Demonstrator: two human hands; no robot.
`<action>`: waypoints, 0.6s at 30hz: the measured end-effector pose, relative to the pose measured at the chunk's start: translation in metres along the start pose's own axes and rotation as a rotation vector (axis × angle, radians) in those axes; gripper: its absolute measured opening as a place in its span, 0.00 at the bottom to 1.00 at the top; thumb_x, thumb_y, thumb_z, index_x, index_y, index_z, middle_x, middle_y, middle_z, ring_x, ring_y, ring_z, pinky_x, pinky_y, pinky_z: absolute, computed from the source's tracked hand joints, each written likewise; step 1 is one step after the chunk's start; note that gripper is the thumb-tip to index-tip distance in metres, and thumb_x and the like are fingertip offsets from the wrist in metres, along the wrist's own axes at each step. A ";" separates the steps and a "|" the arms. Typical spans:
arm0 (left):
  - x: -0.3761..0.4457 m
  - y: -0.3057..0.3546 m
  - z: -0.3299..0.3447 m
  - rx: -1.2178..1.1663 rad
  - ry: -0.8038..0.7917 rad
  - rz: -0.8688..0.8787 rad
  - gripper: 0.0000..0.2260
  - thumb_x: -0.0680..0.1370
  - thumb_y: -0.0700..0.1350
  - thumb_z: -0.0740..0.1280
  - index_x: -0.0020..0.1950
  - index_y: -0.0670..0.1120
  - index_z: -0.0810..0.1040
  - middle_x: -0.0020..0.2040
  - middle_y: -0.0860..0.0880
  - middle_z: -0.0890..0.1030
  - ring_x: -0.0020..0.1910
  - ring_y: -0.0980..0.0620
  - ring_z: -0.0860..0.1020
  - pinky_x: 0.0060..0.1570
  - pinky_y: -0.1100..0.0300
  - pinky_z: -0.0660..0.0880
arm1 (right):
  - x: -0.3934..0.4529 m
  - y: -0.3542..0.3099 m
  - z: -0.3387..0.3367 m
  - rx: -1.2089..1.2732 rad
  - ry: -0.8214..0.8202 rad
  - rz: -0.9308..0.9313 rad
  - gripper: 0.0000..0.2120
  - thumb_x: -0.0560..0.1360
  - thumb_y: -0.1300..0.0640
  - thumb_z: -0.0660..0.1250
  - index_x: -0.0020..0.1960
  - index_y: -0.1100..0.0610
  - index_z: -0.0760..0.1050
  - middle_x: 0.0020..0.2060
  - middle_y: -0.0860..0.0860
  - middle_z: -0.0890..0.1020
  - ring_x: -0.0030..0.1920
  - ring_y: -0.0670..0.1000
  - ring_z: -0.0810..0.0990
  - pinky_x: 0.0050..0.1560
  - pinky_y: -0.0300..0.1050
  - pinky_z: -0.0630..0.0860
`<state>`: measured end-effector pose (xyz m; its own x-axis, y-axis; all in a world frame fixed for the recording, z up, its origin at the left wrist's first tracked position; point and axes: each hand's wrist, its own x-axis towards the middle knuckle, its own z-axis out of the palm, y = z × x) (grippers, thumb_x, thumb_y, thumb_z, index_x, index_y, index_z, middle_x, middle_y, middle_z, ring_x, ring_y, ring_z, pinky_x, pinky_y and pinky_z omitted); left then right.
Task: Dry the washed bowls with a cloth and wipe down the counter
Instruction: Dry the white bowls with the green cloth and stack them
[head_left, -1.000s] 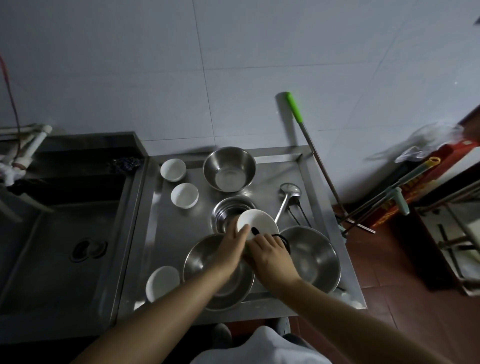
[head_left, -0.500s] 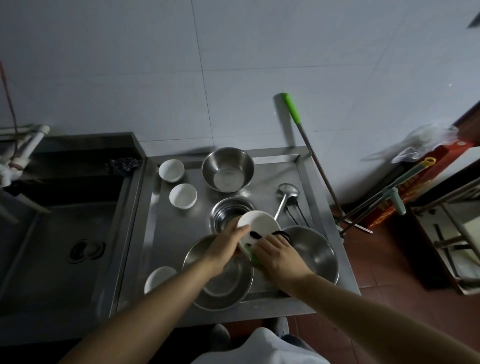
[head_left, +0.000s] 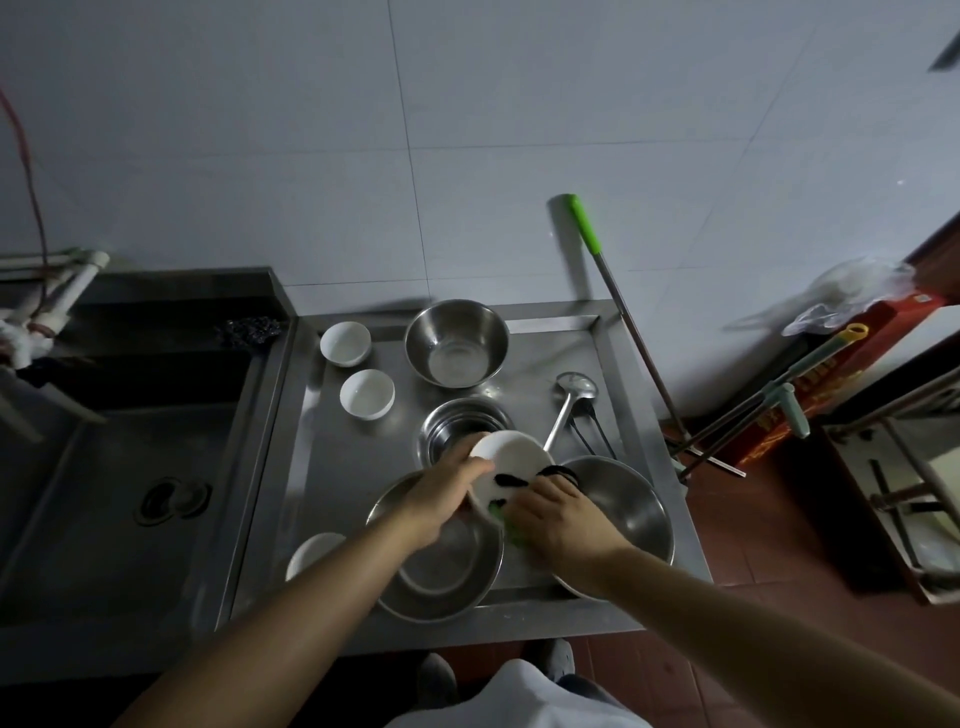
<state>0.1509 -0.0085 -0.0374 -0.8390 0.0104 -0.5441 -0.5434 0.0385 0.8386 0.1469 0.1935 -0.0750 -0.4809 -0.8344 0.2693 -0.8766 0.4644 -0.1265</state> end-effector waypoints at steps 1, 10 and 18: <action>-0.002 -0.007 0.007 -0.069 0.060 -0.006 0.14 0.79 0.47 0.65 0.63 0.59 0.76 0.58 0.45 0.81 0.53 0.48 0.80 0.49 0.52 0.78 | 0.006 -0.005 0.001 0.041 0.025 0.130 0.13 0.76 0.48 0.64 0.56 0.53 0.79 0.50 0.49 0.81 0.51 0.52 0.78 0.54 0.52 0.79; -0.005 0.014 -0.018 0.248 -0.036 -0.155 0.06 0.69 0.51 0.63 0.40 0.50 0.75 0.34 0.48 0.73 0.34 0.50 0.71 0.35 0.57 0.67 | -0.005 0.005 0.003 0.093 -0.048 -0.167 0.18 0.76 0.47 0.70 0.63 0.53 0.76 0.58 0.49 0.79 0.60 0.50 0.76 0.65 0.47 0.71; -0.007 -0.004 0.016 -0.130 0.077 -0.046 0.13 0.76 0.48 0.67 0.60 0.53 0.75 0.48 0.40 0.81 0.46 0.45 0.81 0.43 0.50 0.78 | 0.017 0.003 -0.002 0.044 0.088 0.069 0.16 0.78 0.44 0.64 0.53 0.57 0.78 0.47 0.51 0.81 0.46 0.53 0.78 0.49 0.51 0.77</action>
<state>0.1590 0.0071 -0.0371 -0.8103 -0.0652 -0.5824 -0.5762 -0.0921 0.8121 0.1364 0.1808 -0.0688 -0.5385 -0.7706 0.3409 -0.8422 0.5051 -0.1885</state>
